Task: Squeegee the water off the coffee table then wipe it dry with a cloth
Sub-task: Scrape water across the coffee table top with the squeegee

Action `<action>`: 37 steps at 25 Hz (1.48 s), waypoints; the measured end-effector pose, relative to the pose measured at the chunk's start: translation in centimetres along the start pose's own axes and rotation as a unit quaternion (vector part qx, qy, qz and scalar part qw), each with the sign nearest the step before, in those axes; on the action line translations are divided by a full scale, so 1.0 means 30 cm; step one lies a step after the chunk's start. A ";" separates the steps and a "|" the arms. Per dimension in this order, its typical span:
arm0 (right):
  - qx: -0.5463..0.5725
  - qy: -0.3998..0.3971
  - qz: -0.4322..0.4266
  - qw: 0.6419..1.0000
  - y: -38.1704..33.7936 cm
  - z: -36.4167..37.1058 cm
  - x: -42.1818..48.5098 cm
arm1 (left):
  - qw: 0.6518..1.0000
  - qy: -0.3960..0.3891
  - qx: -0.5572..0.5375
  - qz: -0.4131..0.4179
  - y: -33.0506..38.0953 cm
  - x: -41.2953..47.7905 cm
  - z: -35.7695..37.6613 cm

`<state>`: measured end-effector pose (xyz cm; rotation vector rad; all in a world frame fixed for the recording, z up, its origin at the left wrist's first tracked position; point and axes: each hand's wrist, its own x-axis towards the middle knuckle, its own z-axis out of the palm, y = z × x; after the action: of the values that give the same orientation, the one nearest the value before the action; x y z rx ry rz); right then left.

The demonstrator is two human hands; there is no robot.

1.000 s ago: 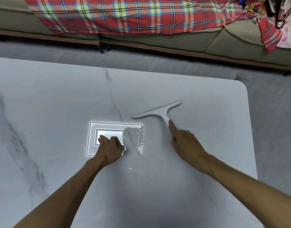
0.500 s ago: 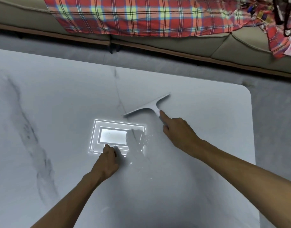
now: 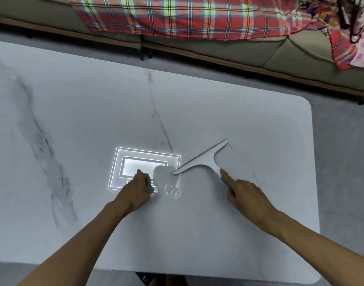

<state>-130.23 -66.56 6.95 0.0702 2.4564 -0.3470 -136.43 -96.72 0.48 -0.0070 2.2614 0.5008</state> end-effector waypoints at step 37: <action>-0.185 0.039 -0.296 0.936 -0.629 -0.035 0.493 | 0.926 0.130 -0.291 -0.204 -0.461 -0.204 0.041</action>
<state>-145.10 -85.00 3.00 -0.8429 2.5332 -0.1244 -129.14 -109.95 -0.74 -0.8715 2.1882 0.9627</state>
